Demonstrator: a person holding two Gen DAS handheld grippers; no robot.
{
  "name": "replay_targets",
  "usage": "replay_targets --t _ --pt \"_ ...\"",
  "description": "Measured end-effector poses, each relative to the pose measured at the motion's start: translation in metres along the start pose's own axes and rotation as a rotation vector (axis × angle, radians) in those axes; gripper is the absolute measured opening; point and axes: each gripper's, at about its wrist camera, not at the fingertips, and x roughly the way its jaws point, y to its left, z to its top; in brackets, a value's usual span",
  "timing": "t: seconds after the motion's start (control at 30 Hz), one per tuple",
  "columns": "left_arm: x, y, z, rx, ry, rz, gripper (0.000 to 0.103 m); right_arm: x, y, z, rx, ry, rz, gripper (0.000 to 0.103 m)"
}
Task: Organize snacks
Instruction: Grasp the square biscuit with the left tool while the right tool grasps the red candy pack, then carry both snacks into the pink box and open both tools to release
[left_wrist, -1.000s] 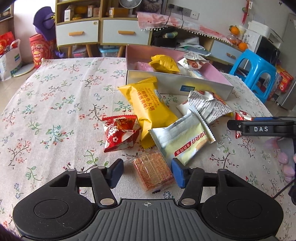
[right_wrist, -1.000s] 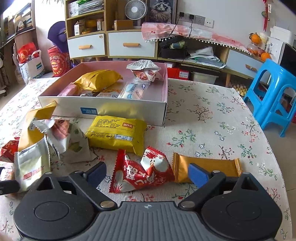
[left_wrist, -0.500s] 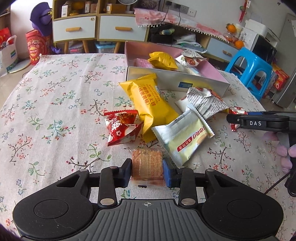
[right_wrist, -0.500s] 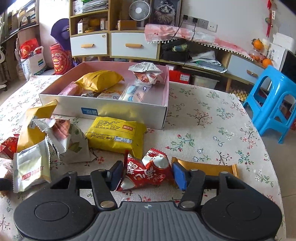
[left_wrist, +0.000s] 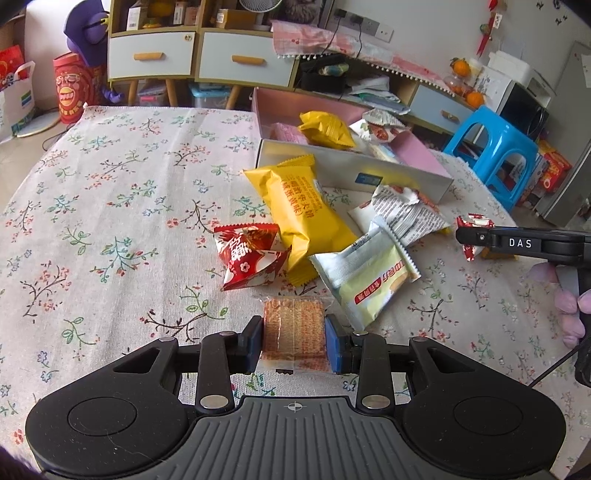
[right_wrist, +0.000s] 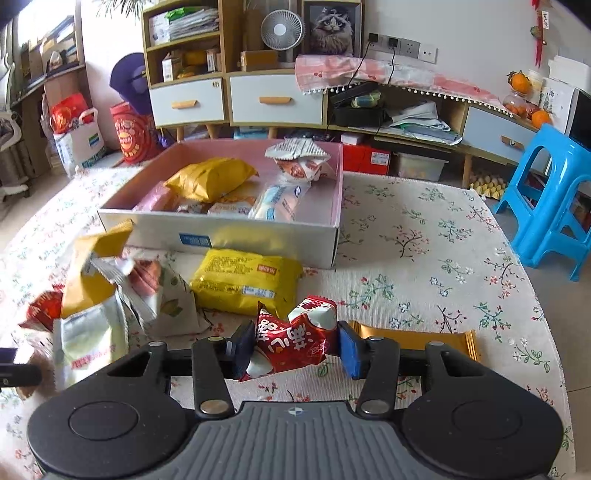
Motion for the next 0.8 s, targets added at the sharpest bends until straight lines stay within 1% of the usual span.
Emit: replay_targets --t 0.17,0.37,0.6,0.8 --pt "-0.007 0.002 0.002 -0.007 -0.016 -0.017 0.032 -0.008 0.000 0.006 0.014 -0.026 0.016 0.036" --pt "-0.013 0.001 0.006 -0.019 -0.033 -0.034 0.032 -0.014 0.001 0.009 0.031 -0.038 0.031 0.036" --pt "-0.021 -0.002 0.019 -0.036 -0.069 -0.055 0.032 -0.019 0.006 0.014 0.037 -0.050 0.044 0.036" --pt "-0.025 -0.004 0.035 -0.054 -0.106 -0.069 0.032 -0.028 0.008 0.022 0.046 -0.079 0.055 0.036"
